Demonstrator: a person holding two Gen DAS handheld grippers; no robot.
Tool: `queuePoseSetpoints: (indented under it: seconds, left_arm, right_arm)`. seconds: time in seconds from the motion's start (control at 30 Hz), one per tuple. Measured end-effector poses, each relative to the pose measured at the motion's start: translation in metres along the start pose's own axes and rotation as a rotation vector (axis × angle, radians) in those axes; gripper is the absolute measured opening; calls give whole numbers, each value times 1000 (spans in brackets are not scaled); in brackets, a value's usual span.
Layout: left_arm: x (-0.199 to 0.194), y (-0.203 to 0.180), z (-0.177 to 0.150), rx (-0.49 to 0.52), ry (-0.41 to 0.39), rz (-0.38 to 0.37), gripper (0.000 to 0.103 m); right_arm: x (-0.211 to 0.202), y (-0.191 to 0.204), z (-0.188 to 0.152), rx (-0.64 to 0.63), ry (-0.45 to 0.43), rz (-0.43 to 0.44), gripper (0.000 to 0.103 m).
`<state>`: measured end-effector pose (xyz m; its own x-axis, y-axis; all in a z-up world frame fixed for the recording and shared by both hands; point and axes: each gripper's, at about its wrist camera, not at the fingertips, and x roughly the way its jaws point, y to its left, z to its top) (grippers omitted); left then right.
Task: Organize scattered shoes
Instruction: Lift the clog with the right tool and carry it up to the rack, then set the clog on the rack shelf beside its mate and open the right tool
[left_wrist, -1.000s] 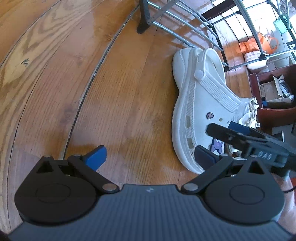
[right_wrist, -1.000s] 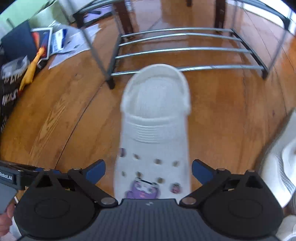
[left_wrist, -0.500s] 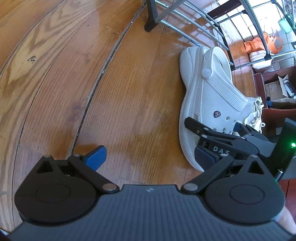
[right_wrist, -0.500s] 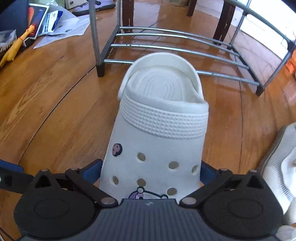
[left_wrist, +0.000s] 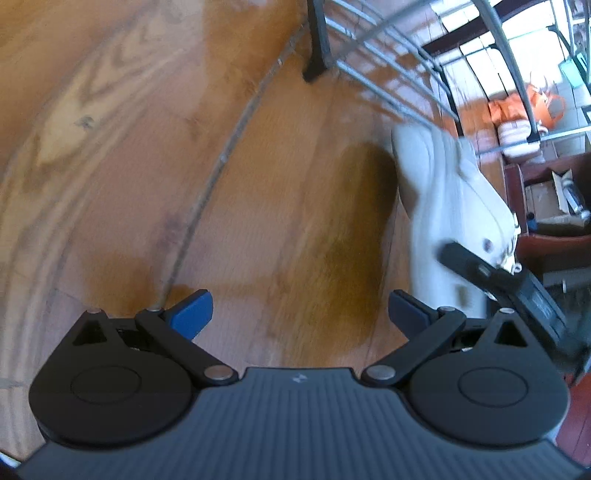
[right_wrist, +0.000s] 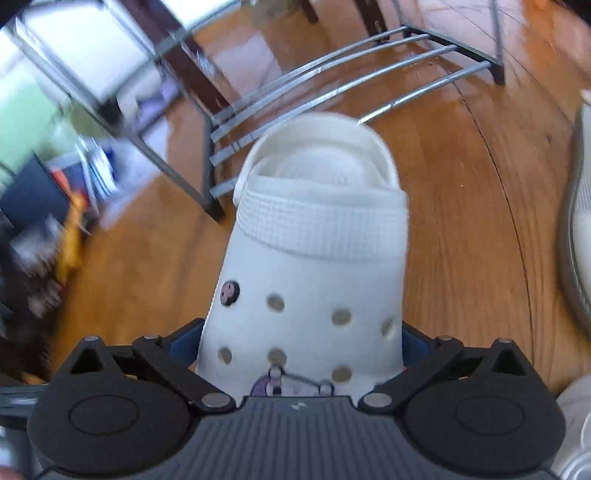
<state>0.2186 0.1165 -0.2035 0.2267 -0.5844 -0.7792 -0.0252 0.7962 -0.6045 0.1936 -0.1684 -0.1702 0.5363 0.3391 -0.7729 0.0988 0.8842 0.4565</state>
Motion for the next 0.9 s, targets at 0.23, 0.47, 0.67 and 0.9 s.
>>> queuePoseSetpoints:
  seconds: [0.23,0.47,0.67,0.9]
  left_arm:
    - [-50,-48,-5,73,-39,-106,103]
    - [-105,-90,-20,136,-144,-142,103]
    - [-122,-105,-30,157,-129,-242,103]
    - [-118,-123,-38,177,-154,-285,103]
  right_arm:
    - [-53,4,0,35,-80,134,102]
    - [-137,51,35,-139,-263,245,102]
    - [-203,105,78,-304,-308,249,102]
    - [-224,156,120,-421,-346,191,102]
